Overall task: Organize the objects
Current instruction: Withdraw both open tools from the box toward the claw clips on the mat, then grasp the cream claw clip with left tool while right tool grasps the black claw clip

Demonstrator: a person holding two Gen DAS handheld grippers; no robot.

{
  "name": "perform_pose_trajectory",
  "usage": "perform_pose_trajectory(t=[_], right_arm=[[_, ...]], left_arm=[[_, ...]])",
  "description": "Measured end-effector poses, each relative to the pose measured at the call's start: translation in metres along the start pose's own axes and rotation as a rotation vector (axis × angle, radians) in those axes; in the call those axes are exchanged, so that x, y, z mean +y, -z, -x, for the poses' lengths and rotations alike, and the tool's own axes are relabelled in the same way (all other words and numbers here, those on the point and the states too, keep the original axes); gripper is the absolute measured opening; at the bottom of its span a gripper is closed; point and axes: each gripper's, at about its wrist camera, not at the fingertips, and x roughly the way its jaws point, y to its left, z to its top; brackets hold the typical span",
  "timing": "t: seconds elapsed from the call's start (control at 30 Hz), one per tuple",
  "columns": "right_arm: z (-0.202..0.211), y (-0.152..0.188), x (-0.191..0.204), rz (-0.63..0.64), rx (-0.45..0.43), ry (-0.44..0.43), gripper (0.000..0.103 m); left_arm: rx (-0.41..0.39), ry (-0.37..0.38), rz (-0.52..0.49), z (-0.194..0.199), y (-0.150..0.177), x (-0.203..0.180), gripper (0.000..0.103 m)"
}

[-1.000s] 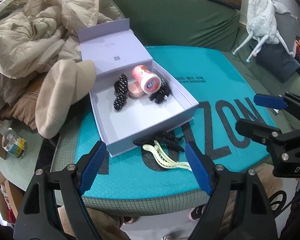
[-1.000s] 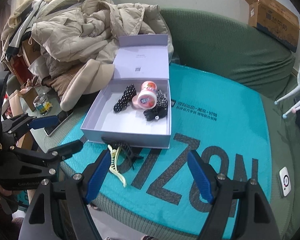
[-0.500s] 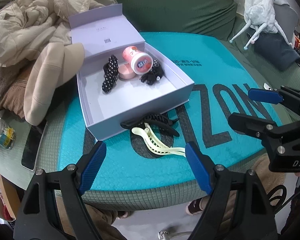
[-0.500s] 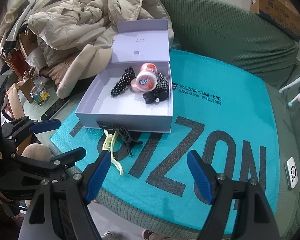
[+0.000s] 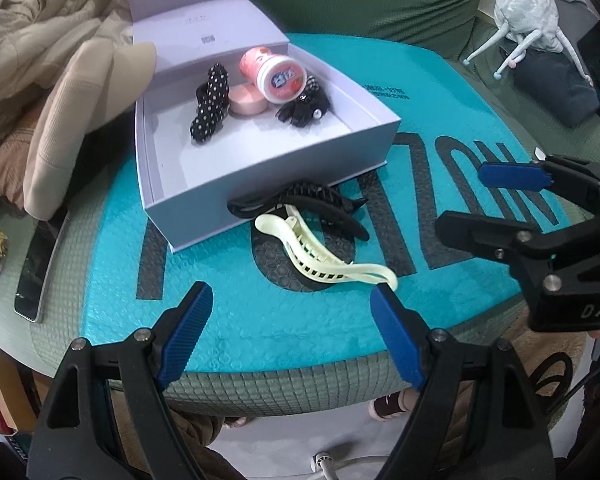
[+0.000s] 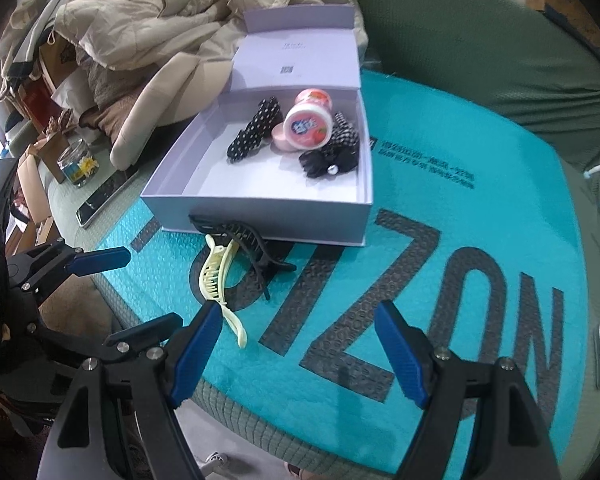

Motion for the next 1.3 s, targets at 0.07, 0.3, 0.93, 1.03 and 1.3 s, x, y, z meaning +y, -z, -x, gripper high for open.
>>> perform_pose_trajectory(t=[0.07, 0.3, 0.93, 1.03, 1.3], right_arm=[[-0.01, -0.002, 0.0, -0.005, 0.011, -0.001, 0.079], [-0.037, -0.011, 0.005, 0.026, 0.034, -0.039, 0.079], [-0.097, -0.038, 0.014, 0.1, 0.101, -0.18, 0.037], [-0.093, -0.033, 0.012, 0.108, 0.107, -0.153, 0.032], [-0.079, -0.013, -0.013, 0.039, 0.13, -0.083, 0.028]], left_arm=[[0.017, 0.009, 0.001, -0.005, 0.0, 0.003, 0.08], [0.025, 0.03, 0.027, -0.016, -0.002, 0.015, 0.08], [0.07, 0.097, 0.042, -0.033, 0.001, 0.018, 0.08], [0.072, 0.116, 0.041, -0.033, 0.001, 0.014, 0.08], [0.059, 0.161, 0.015, -0.032, 0.0, -0.003, 0.08]])
